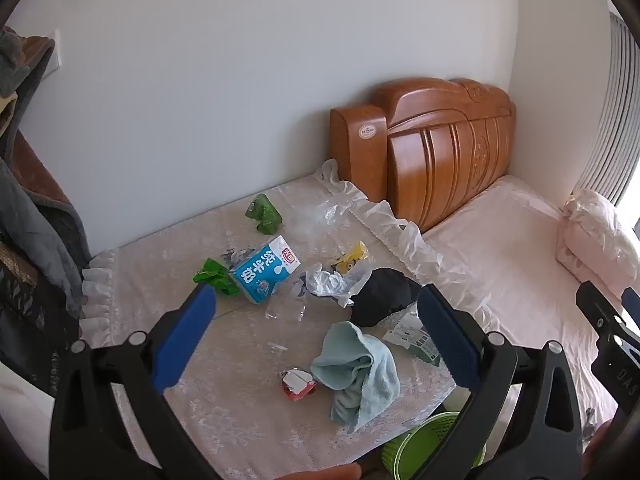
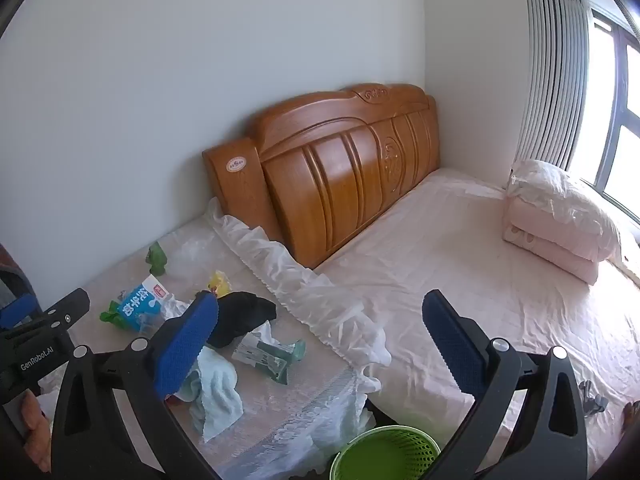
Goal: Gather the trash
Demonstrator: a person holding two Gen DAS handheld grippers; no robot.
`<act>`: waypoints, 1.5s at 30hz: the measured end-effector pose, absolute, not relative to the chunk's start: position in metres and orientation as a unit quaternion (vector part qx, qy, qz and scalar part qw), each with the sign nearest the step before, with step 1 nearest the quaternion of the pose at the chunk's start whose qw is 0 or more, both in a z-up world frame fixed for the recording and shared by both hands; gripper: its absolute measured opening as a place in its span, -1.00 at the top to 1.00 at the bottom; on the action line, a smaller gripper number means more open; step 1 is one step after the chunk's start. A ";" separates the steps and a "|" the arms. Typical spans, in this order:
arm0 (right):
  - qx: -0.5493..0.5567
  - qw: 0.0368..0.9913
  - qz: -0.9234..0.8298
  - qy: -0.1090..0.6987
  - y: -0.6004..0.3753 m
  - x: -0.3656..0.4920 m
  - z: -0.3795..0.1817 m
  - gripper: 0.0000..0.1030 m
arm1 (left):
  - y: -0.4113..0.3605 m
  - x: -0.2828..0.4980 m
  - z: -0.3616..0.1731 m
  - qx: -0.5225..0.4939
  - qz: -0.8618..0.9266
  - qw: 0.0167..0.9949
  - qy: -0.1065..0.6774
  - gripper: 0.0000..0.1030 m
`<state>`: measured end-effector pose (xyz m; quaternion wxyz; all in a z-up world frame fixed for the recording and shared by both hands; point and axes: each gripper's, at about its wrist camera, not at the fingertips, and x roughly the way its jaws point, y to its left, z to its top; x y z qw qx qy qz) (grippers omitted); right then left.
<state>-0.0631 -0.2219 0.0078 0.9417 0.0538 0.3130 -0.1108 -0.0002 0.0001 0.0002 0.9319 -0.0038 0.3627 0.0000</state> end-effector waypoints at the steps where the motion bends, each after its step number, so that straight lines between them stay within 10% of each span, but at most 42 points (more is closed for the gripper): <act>1: 0.053 0.941 -0.111 0.314 -0.222 -0.063 0.008 -0.97 | 0.000 0.000 0.000 -0.004 -0.001 0.932 0.363 -0.88; 45: 0.049 0.939 -0.106 0.323 -0.220 -0.058 -0.005 -0.97 | 0.000 0.006 -0.006 -0.005 0.013 0.928 0.372 -0.88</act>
